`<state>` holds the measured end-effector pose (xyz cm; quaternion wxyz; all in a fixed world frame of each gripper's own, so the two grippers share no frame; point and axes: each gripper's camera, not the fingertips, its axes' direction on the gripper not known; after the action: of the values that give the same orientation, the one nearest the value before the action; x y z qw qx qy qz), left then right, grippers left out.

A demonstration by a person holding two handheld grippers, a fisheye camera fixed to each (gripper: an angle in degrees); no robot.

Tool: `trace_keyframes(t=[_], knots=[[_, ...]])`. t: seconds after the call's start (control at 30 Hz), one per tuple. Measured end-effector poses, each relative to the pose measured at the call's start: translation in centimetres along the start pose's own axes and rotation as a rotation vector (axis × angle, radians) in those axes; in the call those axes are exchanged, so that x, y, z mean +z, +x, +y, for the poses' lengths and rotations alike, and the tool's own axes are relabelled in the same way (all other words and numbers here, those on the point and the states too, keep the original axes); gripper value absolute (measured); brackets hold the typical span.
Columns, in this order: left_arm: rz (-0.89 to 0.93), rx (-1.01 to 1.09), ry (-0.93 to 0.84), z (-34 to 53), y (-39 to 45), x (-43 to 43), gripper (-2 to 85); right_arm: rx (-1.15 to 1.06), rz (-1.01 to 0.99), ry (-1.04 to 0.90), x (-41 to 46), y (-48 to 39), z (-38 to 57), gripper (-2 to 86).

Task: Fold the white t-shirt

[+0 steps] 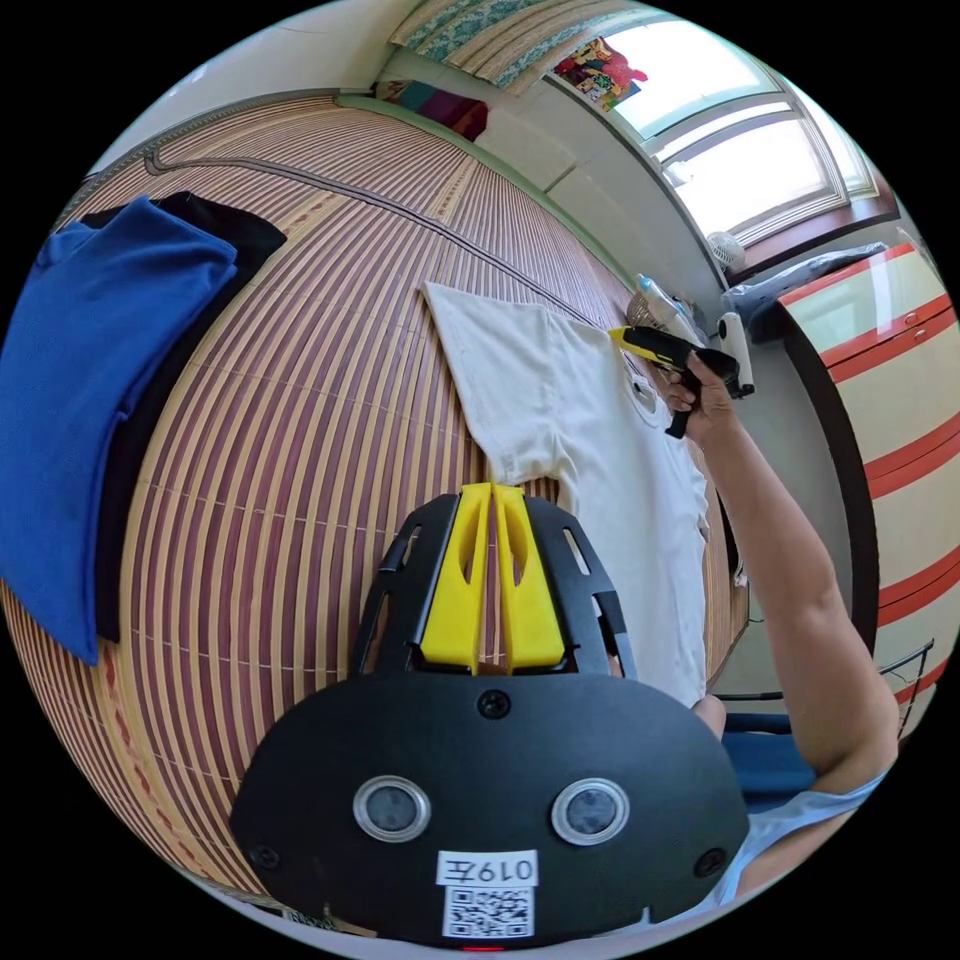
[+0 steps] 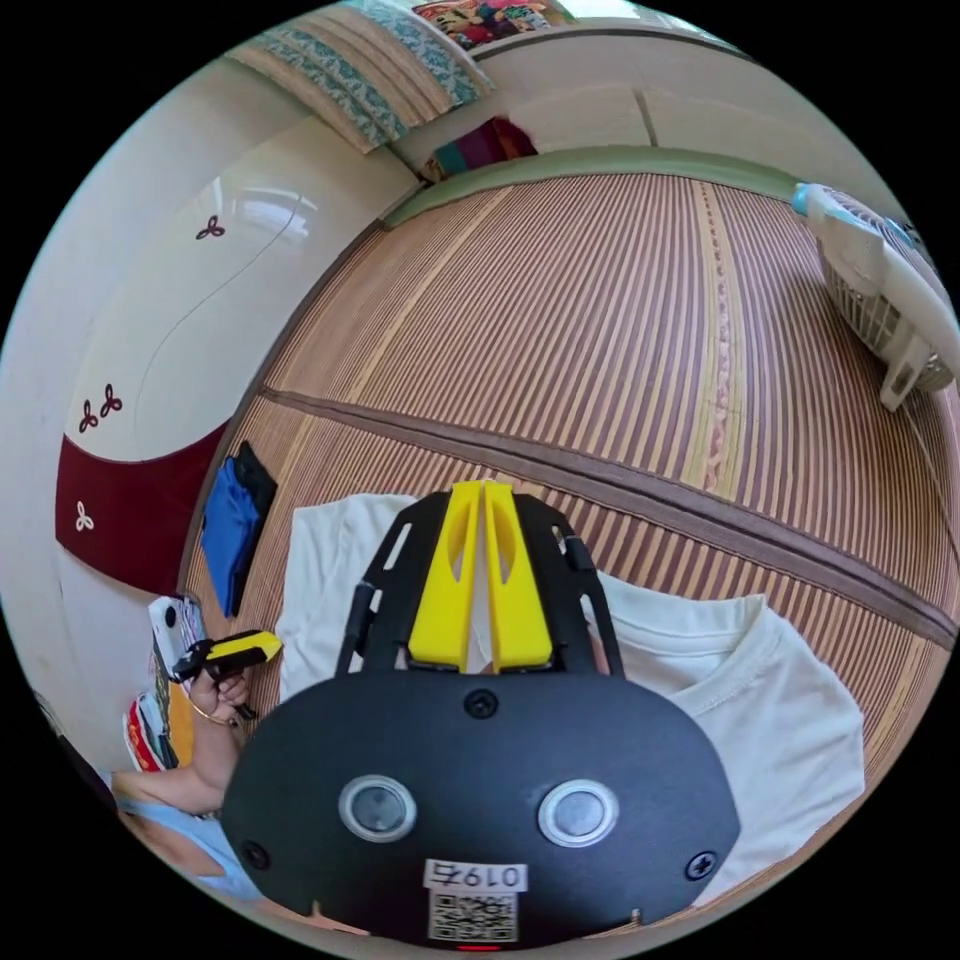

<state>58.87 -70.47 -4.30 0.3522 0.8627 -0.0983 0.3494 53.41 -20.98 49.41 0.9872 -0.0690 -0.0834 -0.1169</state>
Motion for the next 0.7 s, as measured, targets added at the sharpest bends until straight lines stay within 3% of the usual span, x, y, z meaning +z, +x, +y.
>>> trace_keyframes(t=[0.3, 0.53, 0.7], knots=[[-0.006, -0.001, 0.006, 0.5, 0.4, -0.5, 0.9, -0.004, 0.117, 0.013, 2.4, -1.0, 4.4, -0.4], [-0.053, -0.019, 0.041, 0.9, 0.3, -1.9, 0.8, -0.066, 0.402, 0.157, 1.4, -5.4, 8.0, 4.5], [0.026, 0.008, 0.106, 1.3, 0.8, -2.5, 0.9, -0.212, 0.194, 0.103, 2.7, -9.8, 10.6, -0.1]])
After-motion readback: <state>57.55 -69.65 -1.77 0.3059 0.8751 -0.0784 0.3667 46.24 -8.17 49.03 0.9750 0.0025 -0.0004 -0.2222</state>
